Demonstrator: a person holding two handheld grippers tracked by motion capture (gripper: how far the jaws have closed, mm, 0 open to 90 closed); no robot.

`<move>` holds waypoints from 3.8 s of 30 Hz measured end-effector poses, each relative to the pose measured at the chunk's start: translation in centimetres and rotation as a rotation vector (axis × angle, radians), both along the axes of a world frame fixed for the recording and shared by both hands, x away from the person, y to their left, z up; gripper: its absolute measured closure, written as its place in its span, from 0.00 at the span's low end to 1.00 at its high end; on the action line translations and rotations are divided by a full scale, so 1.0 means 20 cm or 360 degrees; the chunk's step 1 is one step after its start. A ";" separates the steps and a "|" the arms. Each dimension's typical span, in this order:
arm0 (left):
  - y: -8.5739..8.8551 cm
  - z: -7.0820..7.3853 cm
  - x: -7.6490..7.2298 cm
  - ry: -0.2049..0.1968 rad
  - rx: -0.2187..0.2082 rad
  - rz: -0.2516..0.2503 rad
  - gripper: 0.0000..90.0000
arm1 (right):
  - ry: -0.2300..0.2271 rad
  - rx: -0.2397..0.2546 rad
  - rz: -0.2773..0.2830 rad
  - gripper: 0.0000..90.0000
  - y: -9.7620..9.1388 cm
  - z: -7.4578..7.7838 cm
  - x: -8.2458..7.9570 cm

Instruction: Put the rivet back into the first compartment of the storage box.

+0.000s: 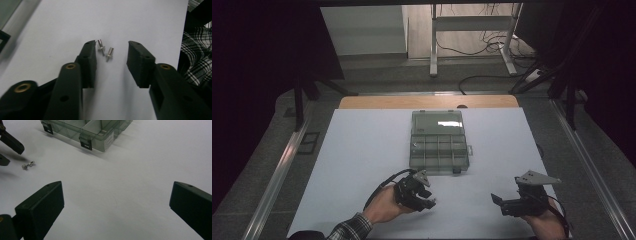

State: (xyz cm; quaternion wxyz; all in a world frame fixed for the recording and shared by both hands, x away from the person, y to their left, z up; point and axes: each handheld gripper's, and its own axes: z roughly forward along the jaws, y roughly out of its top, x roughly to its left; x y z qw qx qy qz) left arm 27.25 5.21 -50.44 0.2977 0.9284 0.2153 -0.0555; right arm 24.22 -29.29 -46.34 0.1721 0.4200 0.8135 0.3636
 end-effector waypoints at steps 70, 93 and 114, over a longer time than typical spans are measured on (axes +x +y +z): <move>0.00 0.09 0.04 -0.0096 0.0191 0.0087 0.91 | 0.0000 0.0010 -0.0002 0.00 -0.01 0.00 0.00; 0.15 0.24 0.19 -0.0044 0.0097 0.0269 0.91 | 0.0000 0.0010 -0.0001 0.00 -0.01 0.00 0.00; 0.19 0.34 0.38 -0.0074 0.0107 0.0382 0.91 | 0.0000 0.0011 -0.0003 0.00 -0.01 0.00 0.00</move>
